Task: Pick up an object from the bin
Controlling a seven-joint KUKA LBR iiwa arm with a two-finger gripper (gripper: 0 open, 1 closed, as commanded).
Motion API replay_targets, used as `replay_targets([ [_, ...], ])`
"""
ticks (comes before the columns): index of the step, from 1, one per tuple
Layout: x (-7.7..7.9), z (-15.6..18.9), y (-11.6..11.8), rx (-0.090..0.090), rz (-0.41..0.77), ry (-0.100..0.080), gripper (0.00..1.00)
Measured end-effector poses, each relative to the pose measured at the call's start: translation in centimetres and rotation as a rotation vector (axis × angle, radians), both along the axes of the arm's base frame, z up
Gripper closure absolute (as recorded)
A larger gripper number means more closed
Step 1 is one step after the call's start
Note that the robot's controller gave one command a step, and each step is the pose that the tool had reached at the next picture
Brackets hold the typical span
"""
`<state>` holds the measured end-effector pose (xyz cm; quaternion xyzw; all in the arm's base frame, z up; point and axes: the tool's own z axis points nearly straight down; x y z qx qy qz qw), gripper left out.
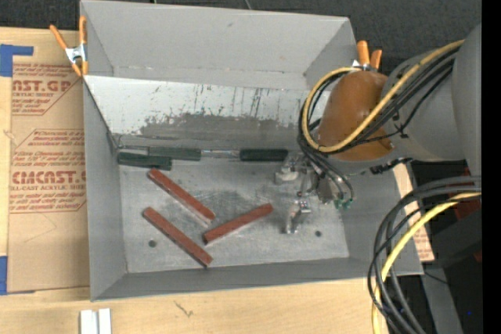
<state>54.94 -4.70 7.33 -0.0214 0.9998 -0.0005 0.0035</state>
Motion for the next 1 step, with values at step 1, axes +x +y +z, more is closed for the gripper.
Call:
replay_targets([
  [1,-2.86,0.34,7.25,-0.005,0.308,-0.003,1.0],
])
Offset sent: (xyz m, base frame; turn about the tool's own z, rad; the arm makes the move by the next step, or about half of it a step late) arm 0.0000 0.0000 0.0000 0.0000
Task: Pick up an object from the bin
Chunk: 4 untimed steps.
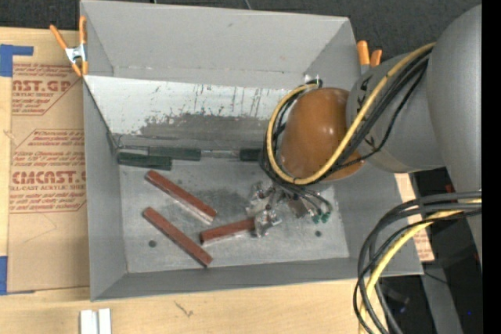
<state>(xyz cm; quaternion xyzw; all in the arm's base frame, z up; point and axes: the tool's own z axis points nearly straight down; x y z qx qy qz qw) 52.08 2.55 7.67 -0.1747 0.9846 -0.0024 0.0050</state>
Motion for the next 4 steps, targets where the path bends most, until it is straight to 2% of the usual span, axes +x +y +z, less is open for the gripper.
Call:
replay_targets([
  [1,0.0,0.0,0.0,0.0,0.0,0.0,1.0],
  [2,-2.2,4.5,-1.6,0.003,0.067,0.011,1.0],
  [3,-2.2,4.5,-1.6,0.003,0.067,0.011,1.0],
  [4,-1.4,14.7,-2.0,0.003,0.074,0.009,1.0],
])
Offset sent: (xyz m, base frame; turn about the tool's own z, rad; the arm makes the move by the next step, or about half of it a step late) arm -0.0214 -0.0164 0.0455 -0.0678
